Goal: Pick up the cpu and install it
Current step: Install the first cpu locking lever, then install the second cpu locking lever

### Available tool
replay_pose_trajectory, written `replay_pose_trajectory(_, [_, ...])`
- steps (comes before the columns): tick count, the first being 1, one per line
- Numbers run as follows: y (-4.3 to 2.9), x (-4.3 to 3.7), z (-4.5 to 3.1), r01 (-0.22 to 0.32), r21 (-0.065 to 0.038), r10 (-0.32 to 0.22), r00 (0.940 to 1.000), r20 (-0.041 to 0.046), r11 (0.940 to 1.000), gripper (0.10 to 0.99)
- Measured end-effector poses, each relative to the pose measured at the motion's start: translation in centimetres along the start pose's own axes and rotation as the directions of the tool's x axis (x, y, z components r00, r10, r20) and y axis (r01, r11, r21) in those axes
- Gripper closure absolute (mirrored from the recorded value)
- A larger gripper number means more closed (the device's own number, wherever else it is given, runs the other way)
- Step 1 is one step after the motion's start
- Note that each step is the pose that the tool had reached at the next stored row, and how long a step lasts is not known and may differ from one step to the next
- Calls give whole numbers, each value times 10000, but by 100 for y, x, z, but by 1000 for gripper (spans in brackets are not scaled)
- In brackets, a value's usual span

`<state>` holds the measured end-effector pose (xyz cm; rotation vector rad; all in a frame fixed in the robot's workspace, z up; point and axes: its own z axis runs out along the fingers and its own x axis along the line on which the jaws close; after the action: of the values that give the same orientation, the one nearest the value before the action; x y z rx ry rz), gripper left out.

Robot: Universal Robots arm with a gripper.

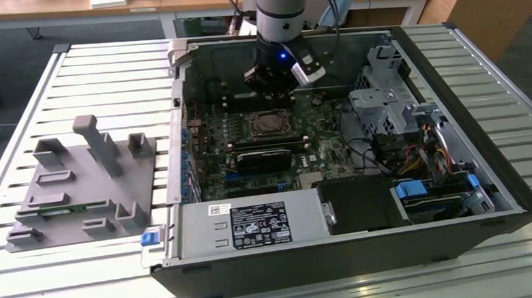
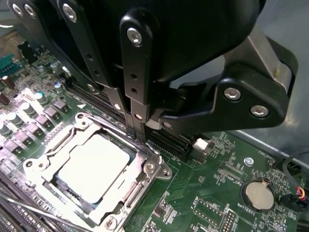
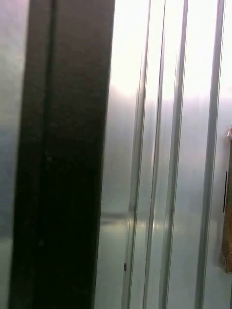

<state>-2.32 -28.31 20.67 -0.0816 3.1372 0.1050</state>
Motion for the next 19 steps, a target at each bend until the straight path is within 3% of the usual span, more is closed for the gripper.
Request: replay_pose_trajectory(19, [-60, 4, -3, -2, 2, 2, 10000, -2, 10000, 980])
